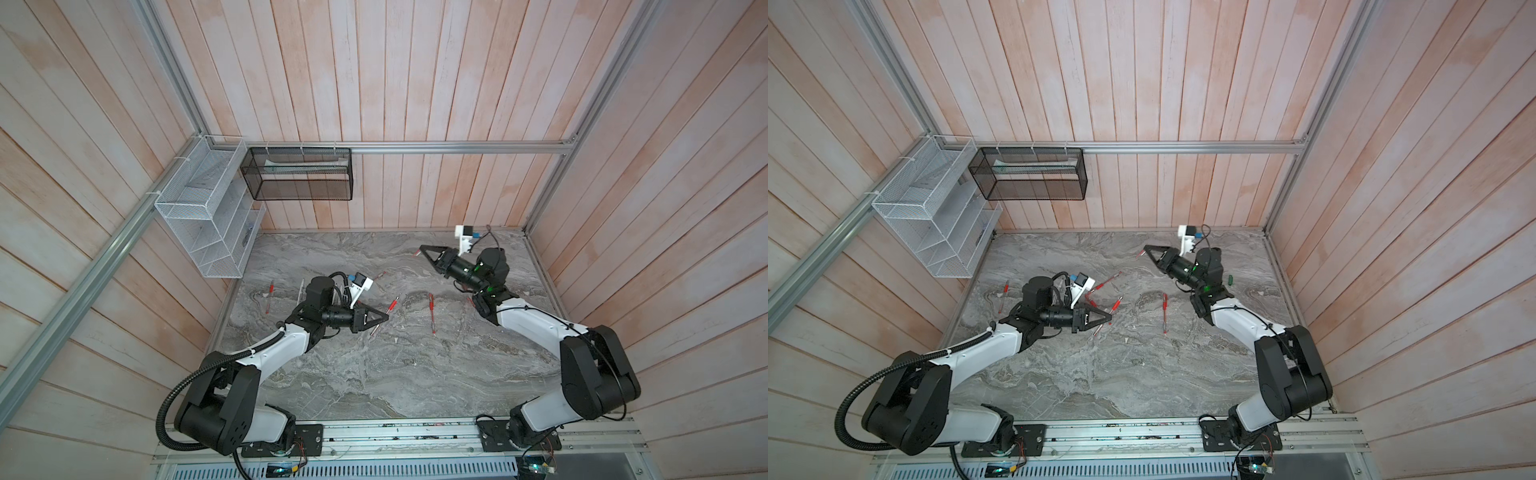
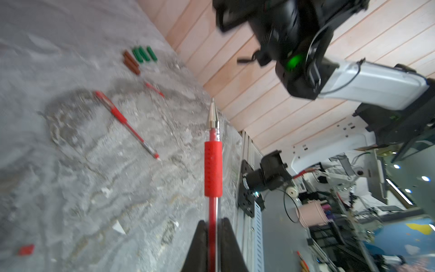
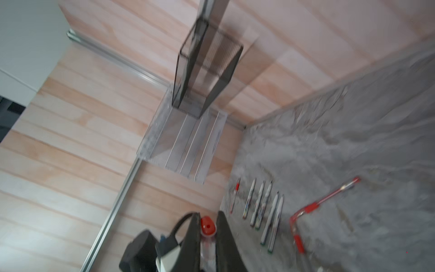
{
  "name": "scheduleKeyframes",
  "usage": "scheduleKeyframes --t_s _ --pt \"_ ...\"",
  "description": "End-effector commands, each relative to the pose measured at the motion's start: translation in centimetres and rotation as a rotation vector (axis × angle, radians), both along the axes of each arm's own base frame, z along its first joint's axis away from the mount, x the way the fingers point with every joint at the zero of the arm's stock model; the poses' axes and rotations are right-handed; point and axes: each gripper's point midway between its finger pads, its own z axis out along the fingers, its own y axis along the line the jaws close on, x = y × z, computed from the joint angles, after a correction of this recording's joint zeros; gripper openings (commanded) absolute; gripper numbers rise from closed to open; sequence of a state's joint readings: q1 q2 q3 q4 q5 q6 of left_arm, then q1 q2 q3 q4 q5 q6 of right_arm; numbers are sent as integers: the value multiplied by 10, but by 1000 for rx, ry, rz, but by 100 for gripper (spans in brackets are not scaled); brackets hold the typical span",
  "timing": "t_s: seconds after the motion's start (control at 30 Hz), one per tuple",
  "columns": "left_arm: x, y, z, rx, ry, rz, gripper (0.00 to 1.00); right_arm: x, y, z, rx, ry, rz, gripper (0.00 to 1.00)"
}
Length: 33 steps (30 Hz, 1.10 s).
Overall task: Open the pen caps
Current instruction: 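Lower the uncapped pen beside the other gel pen while right carries cap to caps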
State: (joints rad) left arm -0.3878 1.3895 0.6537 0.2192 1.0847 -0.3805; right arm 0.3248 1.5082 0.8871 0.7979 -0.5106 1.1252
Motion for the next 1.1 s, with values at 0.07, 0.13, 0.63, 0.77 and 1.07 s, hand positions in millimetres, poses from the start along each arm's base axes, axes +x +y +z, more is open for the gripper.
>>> scheduleKeyframes --t_s 0.07,0.13,0.63,0.77,1.07 --pt "-17 0 4 -35 20 -70 0 12 -39 53 76 -159 -166 0" --pt "-14 1 5 -26 7 -63 0 12 -40 55 73 -159 -156 0" --pt "79 90 10 229 -164 410 0 -15 -79 38 -186 -130 -248 0" --pt "106 147 3 362 -199 617 0 -28 -97 29 -301 -111 -294 0" --pt "135 231 -21 687 -279 813 0 -49 -133 17 -448 -88 -378 0"
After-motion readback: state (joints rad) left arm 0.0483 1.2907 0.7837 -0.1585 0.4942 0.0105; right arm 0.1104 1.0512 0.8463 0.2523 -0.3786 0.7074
